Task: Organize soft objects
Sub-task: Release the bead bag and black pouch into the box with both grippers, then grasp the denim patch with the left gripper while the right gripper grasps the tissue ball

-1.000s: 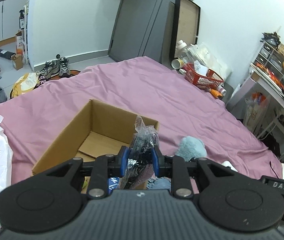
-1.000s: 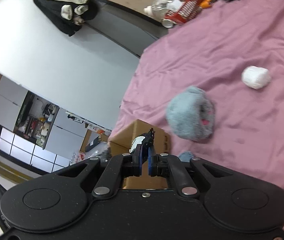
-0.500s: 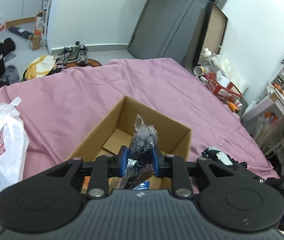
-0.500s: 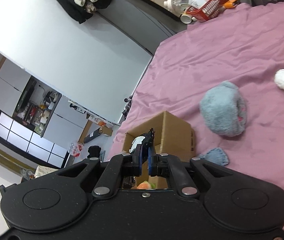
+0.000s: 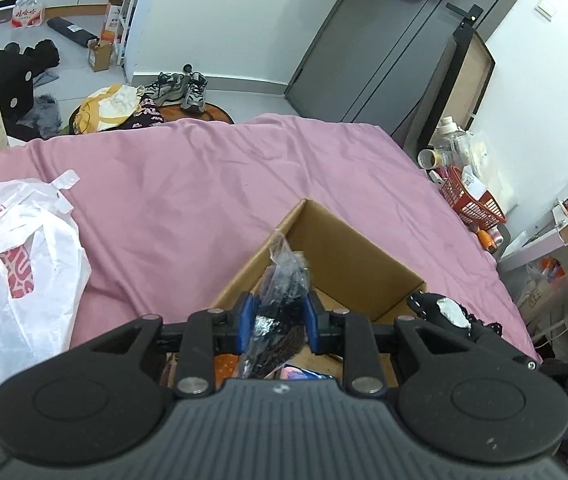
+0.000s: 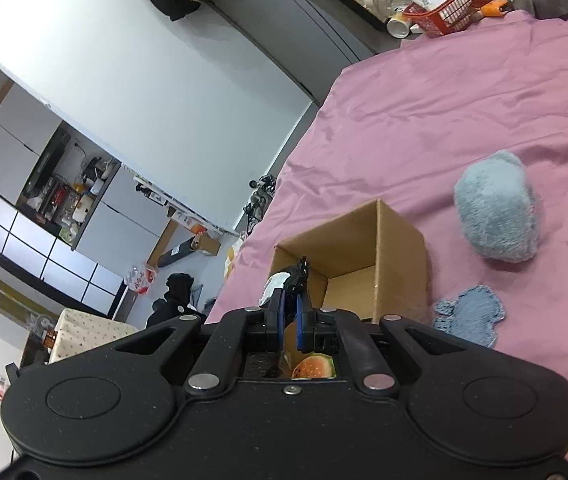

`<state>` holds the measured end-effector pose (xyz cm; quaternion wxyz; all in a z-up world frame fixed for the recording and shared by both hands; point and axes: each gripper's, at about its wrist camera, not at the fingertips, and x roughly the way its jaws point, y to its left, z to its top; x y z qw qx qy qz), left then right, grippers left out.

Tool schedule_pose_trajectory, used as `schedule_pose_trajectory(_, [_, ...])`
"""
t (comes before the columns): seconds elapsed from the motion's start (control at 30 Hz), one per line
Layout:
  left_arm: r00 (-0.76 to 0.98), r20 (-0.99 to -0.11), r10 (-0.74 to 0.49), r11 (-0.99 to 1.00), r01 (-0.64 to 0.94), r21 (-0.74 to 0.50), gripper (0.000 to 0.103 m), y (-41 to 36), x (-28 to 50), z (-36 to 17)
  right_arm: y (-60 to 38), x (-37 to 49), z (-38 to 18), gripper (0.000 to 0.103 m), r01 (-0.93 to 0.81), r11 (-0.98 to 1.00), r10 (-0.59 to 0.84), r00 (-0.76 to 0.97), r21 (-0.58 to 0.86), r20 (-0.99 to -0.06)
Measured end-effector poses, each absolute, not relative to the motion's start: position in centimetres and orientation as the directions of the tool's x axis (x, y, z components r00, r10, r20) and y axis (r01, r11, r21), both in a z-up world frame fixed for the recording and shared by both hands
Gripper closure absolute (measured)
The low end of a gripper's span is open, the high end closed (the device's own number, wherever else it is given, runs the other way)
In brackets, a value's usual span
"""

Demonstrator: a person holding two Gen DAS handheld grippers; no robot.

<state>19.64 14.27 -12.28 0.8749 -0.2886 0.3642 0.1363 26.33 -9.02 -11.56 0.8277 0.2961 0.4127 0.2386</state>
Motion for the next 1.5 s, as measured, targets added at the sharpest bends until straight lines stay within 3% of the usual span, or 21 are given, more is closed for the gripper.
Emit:
schedule_pose_trajectory(0.2, [0.695,-0.719,0.007,0.792,-0.443,-0.420,0.074,14.2,19.6,-12.4,-8.6,26.4,-11.5,0.098,-0.149,0.719,0.633,0.544,0.679,-0.551])
schedule_pose_trajectory(0.27, [0.701,-0.713,0.011,0.794,-0.439,-0.420,0.068,14.0,19.6,-12.2,-8.5,26.5,-11.4,0.097,-0.146,0.724,0.628,0.544,0.674,-0.556])
schedule_pose_trajectory(0.33, [0.704,-0.710,0.017,0.799,-0.437,-0.414,0.066,13.9,19.4,-12.1,-8.5,26.5,-11.3,0.090,-0.153,0.727,0.630,0.538,0.669,-0.561])
schedule_pose_trajectory(0.5, [0.698,-0.715,0.034,0.817,-0.431,-0.382,0.062,13.1,19.7,-12.0,-9.3,26.6,-11.1,0.083,-0.119,0.732,0.614,0.541,0.671,-0.575])
schedule_pose_trajectory(0.8, [0.692,-0.718,0.073,0.847,-0.423,-0.322,0.034,11.0,19.9,-11.2,-14.1,25.5,-10.3,0.070,-0.109,0.761,0.571,0.581,0.640,-0.580])
schedule_pose_trajectory(0.97, [0.699,-0.709,0.092,0.874,-0.398,-0.279,0.024,9.4,19.7,-10.1,-16.2,25.1,-9.6,0.056,-0.128,0.775,0.557,0.600,0.619,-0.574])
schedule_pose_trajectory(1.23, [0.699,-0.708,0.101,0.910,-0.352,-0.218,0.022,6.4,20.0,-8.9,-19.4,25.2,-9.0,0.033,-0.133,0.783,0.541,0.627,0.607,-0.561])
schedule_pose_trajectory(1.5, [0.705,-0.702,0.100,0.938,-0.301,-0.169,0.022,3.3,20.1,-7.5,-22.7,26.0,-9.7,0.025,-0.098,0.771,0.542,0.620,0.629,-0.567])
